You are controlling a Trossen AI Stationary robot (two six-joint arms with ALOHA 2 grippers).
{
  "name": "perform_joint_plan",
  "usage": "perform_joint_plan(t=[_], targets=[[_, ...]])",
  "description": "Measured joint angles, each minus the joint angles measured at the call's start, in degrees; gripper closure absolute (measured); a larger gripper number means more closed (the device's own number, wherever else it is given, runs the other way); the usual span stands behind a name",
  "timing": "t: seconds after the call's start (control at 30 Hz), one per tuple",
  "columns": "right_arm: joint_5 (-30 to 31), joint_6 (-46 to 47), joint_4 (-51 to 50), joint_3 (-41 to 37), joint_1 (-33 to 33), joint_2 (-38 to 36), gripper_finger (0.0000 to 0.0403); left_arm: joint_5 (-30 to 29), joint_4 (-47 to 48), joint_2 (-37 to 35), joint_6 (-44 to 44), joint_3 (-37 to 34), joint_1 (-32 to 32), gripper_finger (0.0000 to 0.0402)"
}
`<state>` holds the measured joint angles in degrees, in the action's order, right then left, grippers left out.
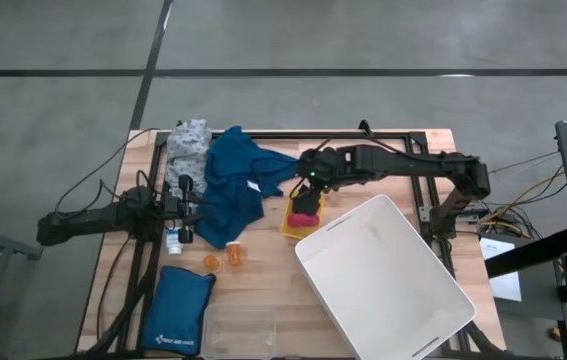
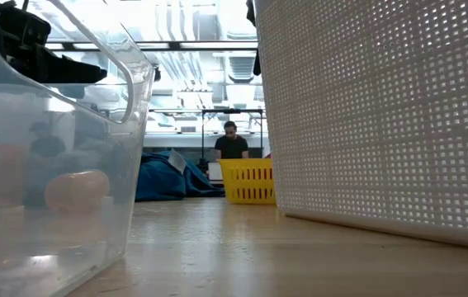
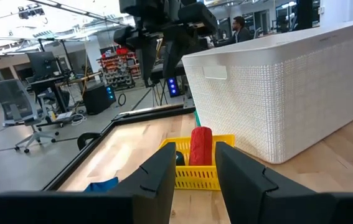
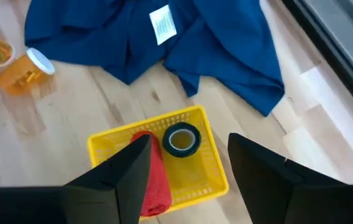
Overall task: Pick & place medical supplies in basket/bin
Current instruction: Put the light blue bandage into the yellow bin
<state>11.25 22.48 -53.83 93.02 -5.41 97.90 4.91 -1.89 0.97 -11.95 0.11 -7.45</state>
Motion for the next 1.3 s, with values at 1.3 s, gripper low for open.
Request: perform_joint_plan(t=[1.3], targets=[[9.7,-4.2,-28.9,-3.7,-9.2,-19.6,0.0149,0.0,0.0,0.0,0.0,0.0,0.0,0.0284]])
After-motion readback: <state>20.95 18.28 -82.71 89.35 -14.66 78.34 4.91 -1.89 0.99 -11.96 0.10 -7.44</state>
